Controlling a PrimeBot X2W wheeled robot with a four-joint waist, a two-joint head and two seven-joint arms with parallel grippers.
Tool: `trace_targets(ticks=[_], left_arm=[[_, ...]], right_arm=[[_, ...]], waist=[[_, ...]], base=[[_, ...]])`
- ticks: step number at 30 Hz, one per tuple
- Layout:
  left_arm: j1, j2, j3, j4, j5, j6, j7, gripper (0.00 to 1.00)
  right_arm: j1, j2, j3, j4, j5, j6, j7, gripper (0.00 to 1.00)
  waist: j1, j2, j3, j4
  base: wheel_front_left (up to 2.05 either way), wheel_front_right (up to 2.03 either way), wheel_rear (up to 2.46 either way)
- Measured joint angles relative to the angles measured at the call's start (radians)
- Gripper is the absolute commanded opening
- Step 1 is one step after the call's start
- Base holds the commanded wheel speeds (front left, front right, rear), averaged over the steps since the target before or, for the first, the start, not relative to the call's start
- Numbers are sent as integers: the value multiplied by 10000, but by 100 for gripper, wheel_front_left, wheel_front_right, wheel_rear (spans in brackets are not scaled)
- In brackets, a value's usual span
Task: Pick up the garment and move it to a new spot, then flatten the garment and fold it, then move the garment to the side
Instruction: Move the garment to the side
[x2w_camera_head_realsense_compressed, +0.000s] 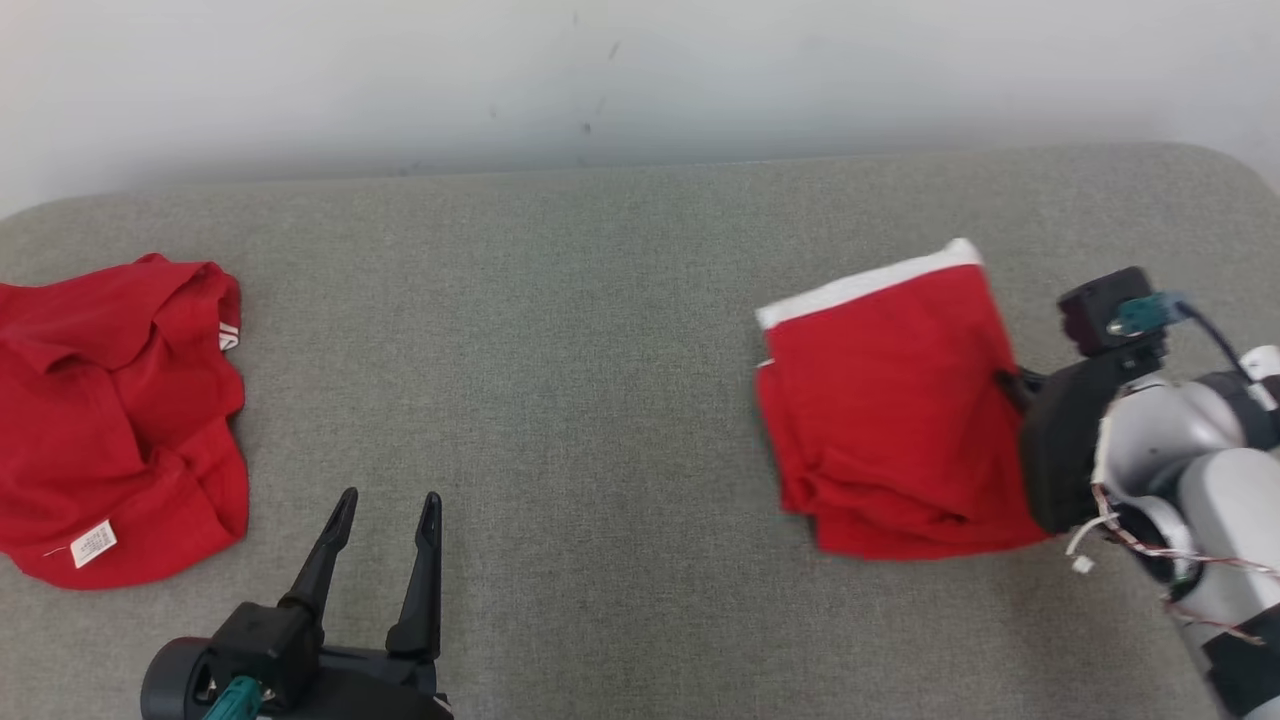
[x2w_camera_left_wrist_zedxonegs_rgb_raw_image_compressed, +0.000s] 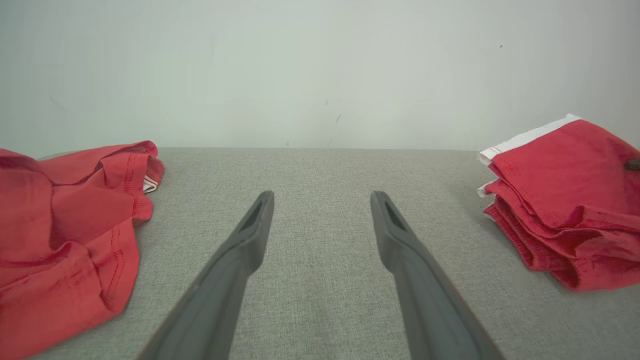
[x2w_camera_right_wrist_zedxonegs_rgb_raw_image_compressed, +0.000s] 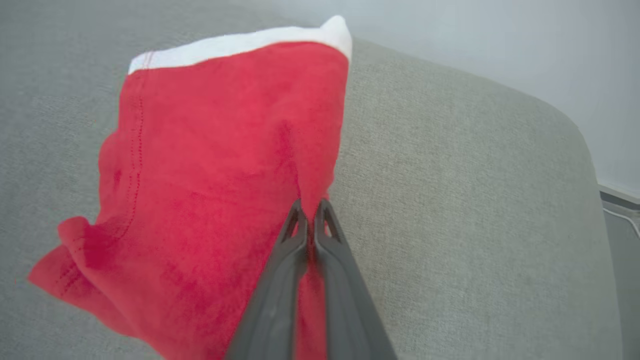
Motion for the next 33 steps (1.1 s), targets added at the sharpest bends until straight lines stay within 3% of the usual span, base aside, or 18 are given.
trace_targets(ticks=[8,19,33], left_arm=[[129,178,98,-94,-33,2,-23,100],[115,219,-52,-364,33,-13,36,100],[-236,286,-109,-581,77,-29,190,100]], right_arm=[[-37,-988,-821,359,255,-27,911,0],[-550,-2849,-1302,786,-305,79,1241,0],[-970,-3741,-1342,1319,-999,203,562,0]], waist=[[0,0,-52,-145],[0,1,218,-260],[1,1,950,-28]], base=[[0,0,0],[0,0,0],[0,0,0]])
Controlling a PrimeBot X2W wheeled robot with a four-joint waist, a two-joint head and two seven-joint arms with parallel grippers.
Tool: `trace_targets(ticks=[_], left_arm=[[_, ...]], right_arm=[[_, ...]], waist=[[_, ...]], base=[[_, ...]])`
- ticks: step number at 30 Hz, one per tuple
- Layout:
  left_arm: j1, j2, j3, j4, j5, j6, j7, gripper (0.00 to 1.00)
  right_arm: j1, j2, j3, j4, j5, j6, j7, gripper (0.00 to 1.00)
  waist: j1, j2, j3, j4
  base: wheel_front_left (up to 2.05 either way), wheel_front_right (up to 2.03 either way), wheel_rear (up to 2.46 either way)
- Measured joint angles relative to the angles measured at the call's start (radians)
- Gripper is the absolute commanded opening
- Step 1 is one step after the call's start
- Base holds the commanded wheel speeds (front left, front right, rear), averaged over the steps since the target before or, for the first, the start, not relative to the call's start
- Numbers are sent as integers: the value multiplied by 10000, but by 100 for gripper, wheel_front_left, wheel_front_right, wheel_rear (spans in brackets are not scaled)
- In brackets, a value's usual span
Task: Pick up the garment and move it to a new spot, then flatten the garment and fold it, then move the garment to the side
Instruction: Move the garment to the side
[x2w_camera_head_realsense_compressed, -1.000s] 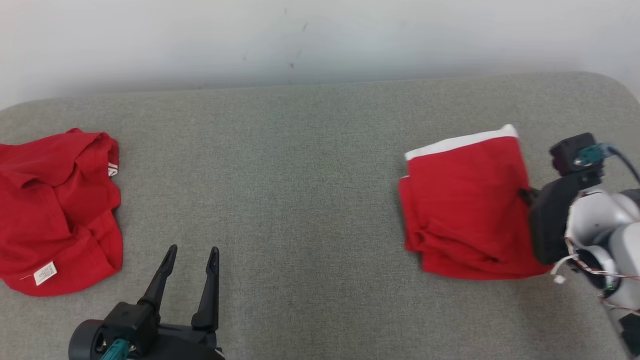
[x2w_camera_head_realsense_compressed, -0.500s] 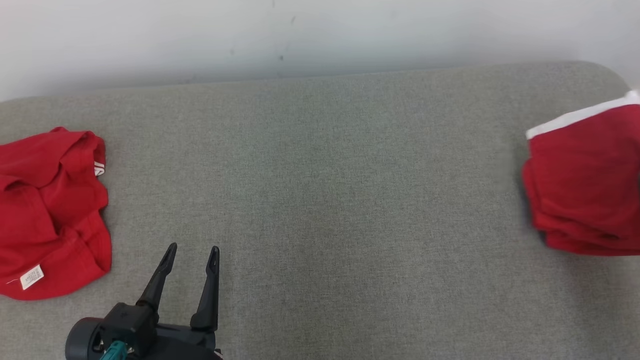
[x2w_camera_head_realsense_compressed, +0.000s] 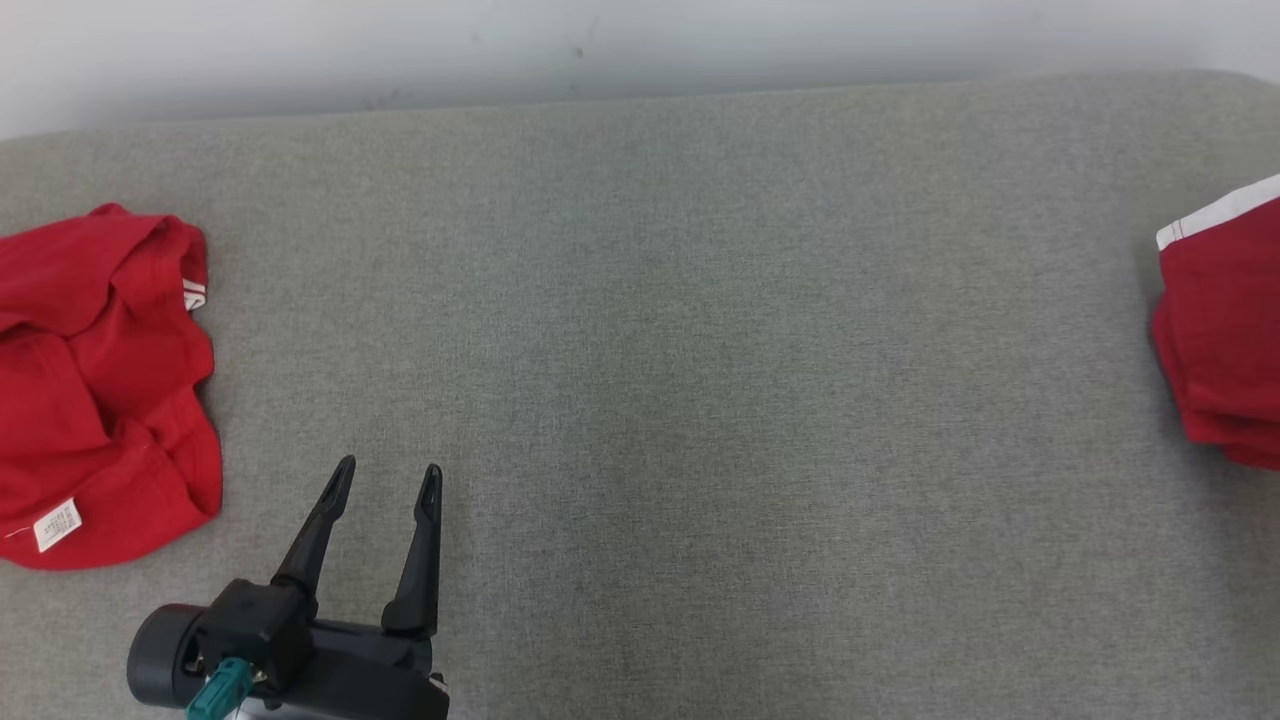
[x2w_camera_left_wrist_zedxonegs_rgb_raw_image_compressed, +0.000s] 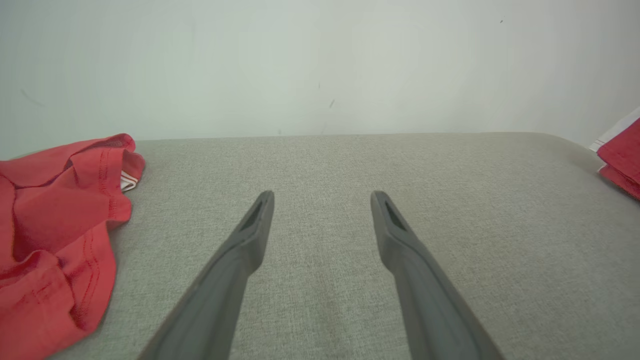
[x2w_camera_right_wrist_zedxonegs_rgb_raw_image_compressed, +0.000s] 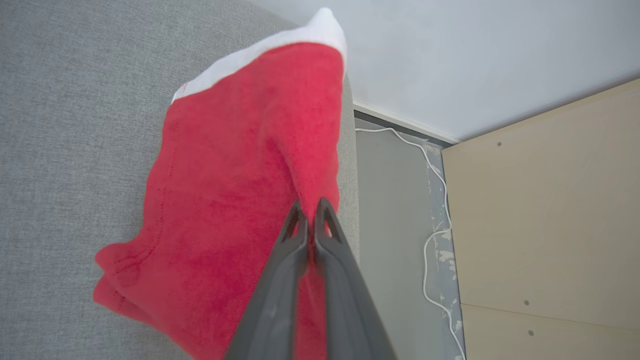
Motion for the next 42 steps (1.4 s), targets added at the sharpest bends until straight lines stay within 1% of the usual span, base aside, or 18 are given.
trace_targets(ticks=[3,5,8,9,12,16,19,22,26,29,32,34,38,42], left_arm=[[-75,0,0,6,0,-2,36,100],[-148,0,8,23,0,-79,52,100],[-165,4,50,111,-2,-77,52,100],[-168,0,48,155,-2,-77,52,100],[-199,-8,71,332,-4,-75,50,100],[-201,-33,54,497,-13,-75,50,100],[-198,-63,52,575,-35,-75,48,100],[-154,-29,73,560,-46,-75,38,100],[45,96,130,428,-48,-73,38,100],[81,169,104,299,-44,-75,42,100],[78,213,56,136,-29,-77,54,100],[69,257,48,35,-4,-79,67,100],[-25,259,-13,-63,40,-84,153,100],[-131,265,-25,-96,44,-88,190,100]], right_arm=[[0,92,-104,25,17,-42,-222,0],[-15,359,-186,-121,240,-86,-355,0],[-219,897,44,-715,362,-82,-462,0],[-302,1007,157,-978,384,-35,-481,0],[-643,1323,518,-1718,385,-31,-518,0],[-807,1569,901,-2520,384,6,-420,0],[-802,1661,1074,-2767,385,17,-219,0],[-751,1636,997,-2794,430,-2,65,0],[-342,1496,681,-2424,650,-79,364,0],[49,1254,405,-2015,756,-199,382,0],[217,1160,215,-1730,800,-267,368,0],[271,976,140,-1557,750,-316,368,0],[294,347,-36,-1298,228,-451,257,0],[268,182,-140,-1081,86,-499,21,0]], waist=[[0,0,164,79],[0,0,255,133],[1,0,329,194],[1,0,323,200],[0,0,236,185],[0,0,35,125],[0,0,-149,72],[-1,-1,-312,-6],[-1,0,-389,-170],[-1,-1,-311,-239],[-1,0,-150,-257],[-1,0,-16,-260],[-1,0,279,-253],[0,0,491,-244]], base=[[0,0,0],[0,0,0],[0,0,0],[0,0,0],[0,0,0],[0,0,0],[0,0,0],[0,0,0],[0,0,0],[0,0,0],[0,0,0],[0,0,0],[0,0,0],[0,0,0]])
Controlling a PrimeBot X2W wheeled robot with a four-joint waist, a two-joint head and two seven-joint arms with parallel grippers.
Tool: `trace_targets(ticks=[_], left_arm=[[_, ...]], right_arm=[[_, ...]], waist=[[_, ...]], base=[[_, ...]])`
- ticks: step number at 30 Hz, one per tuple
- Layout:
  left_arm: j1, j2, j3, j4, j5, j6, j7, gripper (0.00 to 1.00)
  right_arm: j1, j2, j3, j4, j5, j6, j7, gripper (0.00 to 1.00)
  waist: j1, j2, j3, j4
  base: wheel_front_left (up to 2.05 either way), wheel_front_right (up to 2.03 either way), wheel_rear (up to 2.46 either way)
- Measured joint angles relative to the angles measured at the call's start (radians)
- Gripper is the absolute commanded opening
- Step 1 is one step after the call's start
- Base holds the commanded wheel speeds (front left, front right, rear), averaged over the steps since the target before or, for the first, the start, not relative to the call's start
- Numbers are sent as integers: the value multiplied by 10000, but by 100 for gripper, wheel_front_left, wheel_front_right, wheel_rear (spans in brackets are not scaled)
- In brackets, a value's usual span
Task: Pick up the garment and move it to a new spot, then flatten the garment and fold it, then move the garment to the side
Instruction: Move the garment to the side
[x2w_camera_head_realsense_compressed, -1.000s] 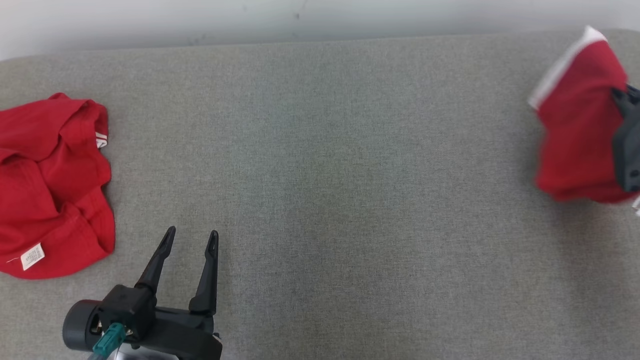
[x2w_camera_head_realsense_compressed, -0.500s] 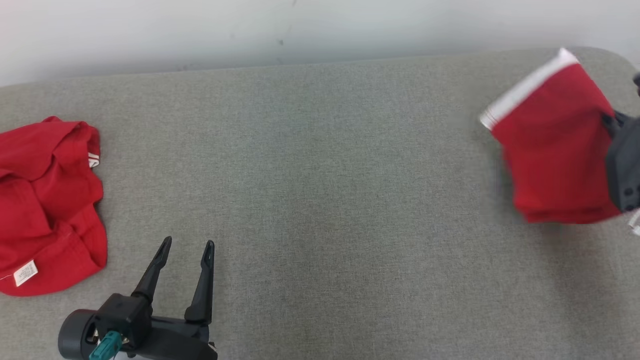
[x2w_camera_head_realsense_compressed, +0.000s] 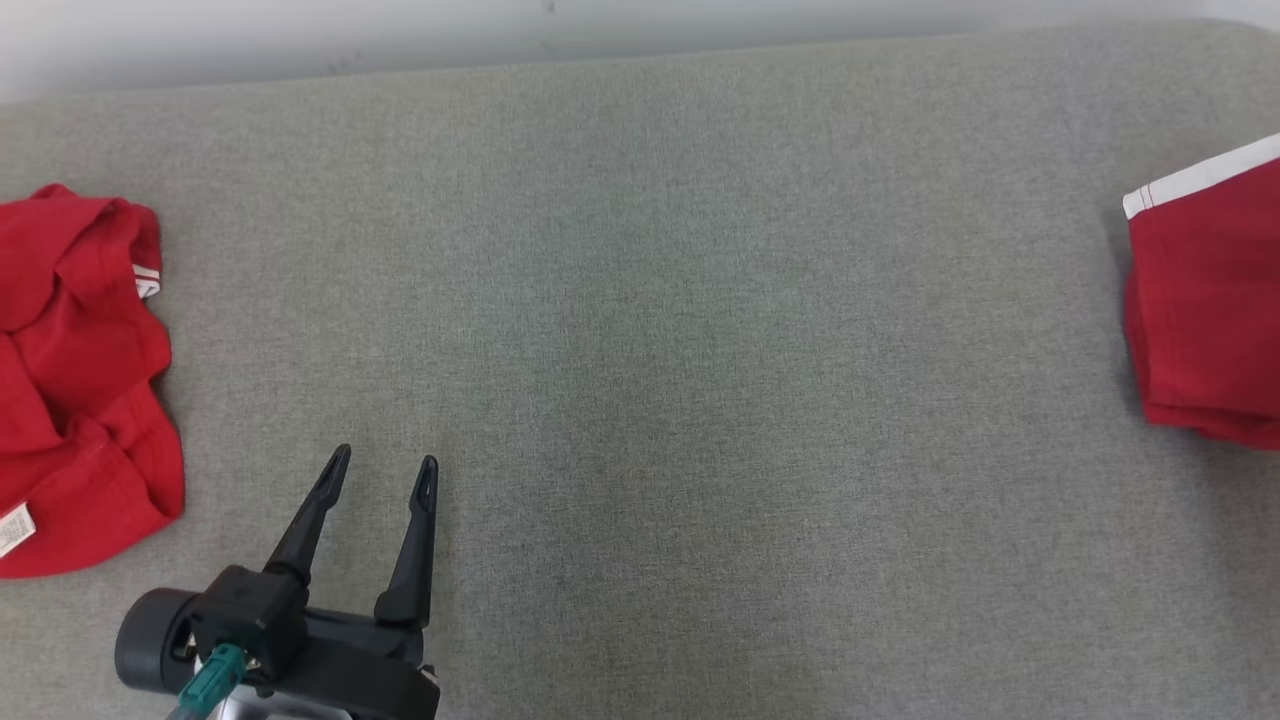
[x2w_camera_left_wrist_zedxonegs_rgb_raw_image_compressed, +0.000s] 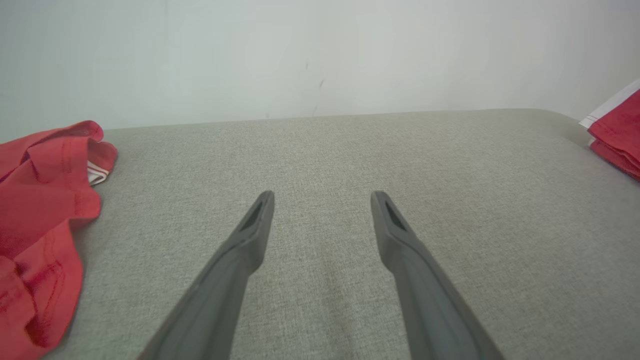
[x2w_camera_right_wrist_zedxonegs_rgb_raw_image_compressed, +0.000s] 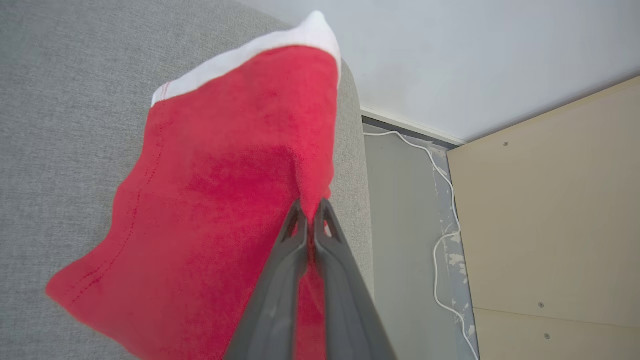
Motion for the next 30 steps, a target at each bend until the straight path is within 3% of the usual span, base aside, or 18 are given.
trace_targets(ticks=[5,6,7,14,18,24,30], left_arm=[[-221,36,-58,-59,36,-84,82,100],[-284,35,-73,-81,69,-84,84,100],[-345,35,-88,-92,115,-86,109,100],[-453,33,-84,-29,203,-86,138,100],[-474,40,15,102,203,-75,123,100],[-564,-6,125,138,190,-67,-232,100],[-580,-31,242,307,157,-42,-506,100]], right_arm=[[21,19,-107,458,-100,-267,-309,0],[30,6,-127,533,-146,-332,-387,21],[48,-31,-136,583,-288,-378,-483,100],[66,-424,-194,754,-1235,-972,-1158,100],[-402,-288,-180,550,-1375,-1058,-2196,100],[-181,1505,-360,-571,-443,-1287,-3910,100],[1275,2938,-518,-1444,357,-1407,-5637,100]], waist=[[0,0,298,28],[0,0,352,41],[0,0,403,56],[1,0,600,194],[0,0,485,160],[-1,-2,192,36],[-1,-2,-275,-124]], base=[[0,0,0],[0,0,0],[0,0,0],[0,0,0],[0,0,0],[0,0,0],[0,0,0]])
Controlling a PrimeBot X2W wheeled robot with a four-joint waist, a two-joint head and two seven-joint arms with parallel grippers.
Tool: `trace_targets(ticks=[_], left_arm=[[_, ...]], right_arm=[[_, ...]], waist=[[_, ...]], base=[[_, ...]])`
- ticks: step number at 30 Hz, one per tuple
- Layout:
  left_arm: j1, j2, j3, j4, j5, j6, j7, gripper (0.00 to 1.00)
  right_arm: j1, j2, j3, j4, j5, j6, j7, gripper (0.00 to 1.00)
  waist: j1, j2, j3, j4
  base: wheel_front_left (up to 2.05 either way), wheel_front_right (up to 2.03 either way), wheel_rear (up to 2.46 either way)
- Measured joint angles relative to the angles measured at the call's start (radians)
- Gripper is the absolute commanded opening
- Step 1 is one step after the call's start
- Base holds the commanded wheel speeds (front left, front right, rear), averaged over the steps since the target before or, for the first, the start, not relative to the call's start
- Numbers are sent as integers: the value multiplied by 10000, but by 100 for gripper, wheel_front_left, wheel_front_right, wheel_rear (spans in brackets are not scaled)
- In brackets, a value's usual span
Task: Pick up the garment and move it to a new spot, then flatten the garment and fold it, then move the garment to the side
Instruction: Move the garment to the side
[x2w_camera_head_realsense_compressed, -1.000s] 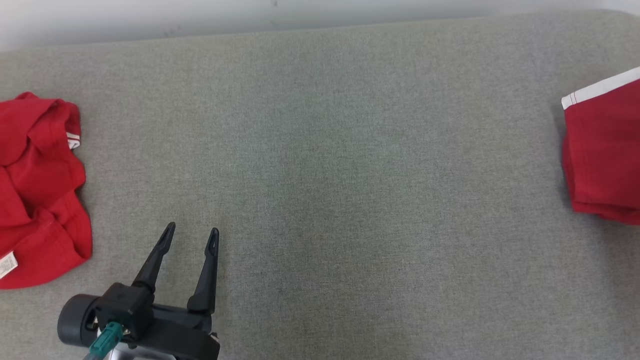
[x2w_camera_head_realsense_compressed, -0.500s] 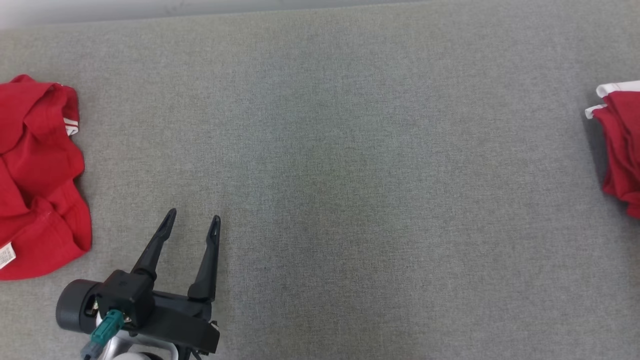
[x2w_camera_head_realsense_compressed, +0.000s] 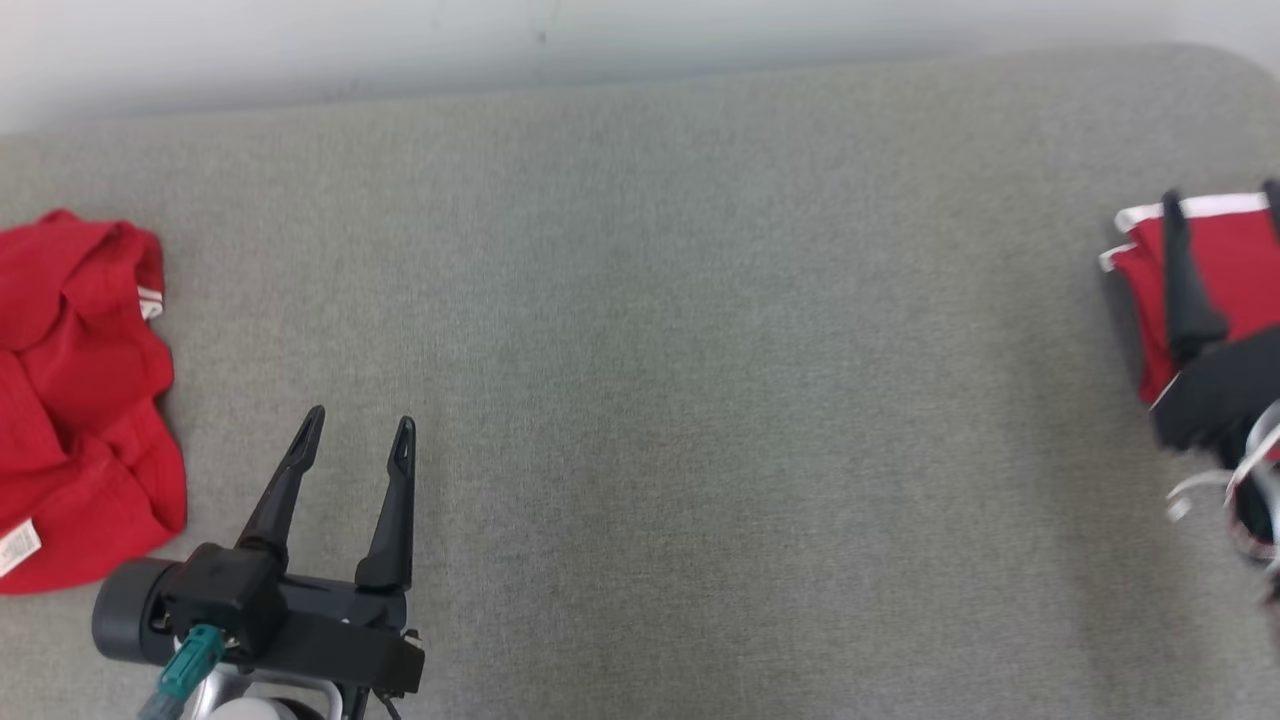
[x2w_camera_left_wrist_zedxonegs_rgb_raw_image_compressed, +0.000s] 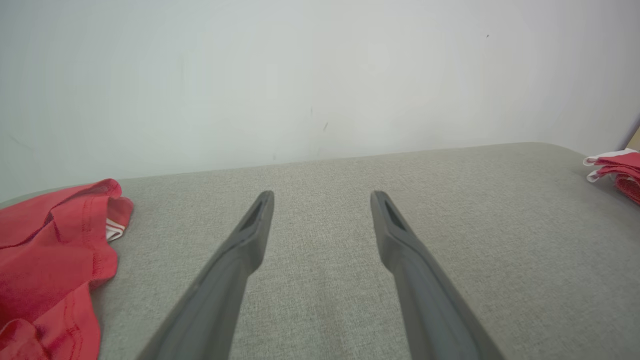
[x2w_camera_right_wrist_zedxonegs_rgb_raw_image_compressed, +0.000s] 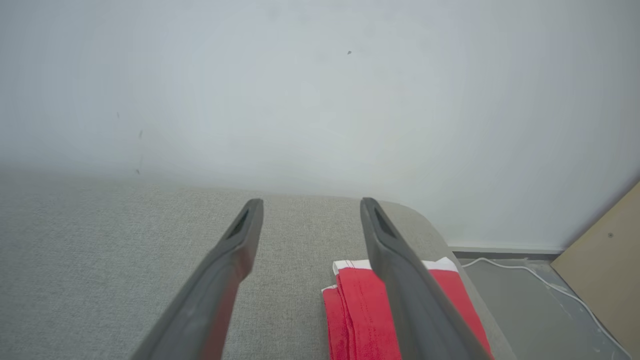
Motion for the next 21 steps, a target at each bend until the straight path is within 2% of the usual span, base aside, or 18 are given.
trace_targets(ticks=[10,15,21], left_arm=[[352,-151,410,420,-454,155,-209,100],[801,-151,531,420,-518,205,-253,100],[1515,-54,706,96,-516,339,-265,100]], right_arm=[[1955,1875,-100,-347,579,-163,-1764,100],[2615,2224,405,-130,541,-163,-2226,100],[3300,2322,754,-167,416,-146,-2598,100]], waist=[[-1,-1,-1094,-280],[-2,0,-1717,-379],[-3,-1,-2340,-493]], base=[[0,0,0],[0,0,0],[0,0,0]])
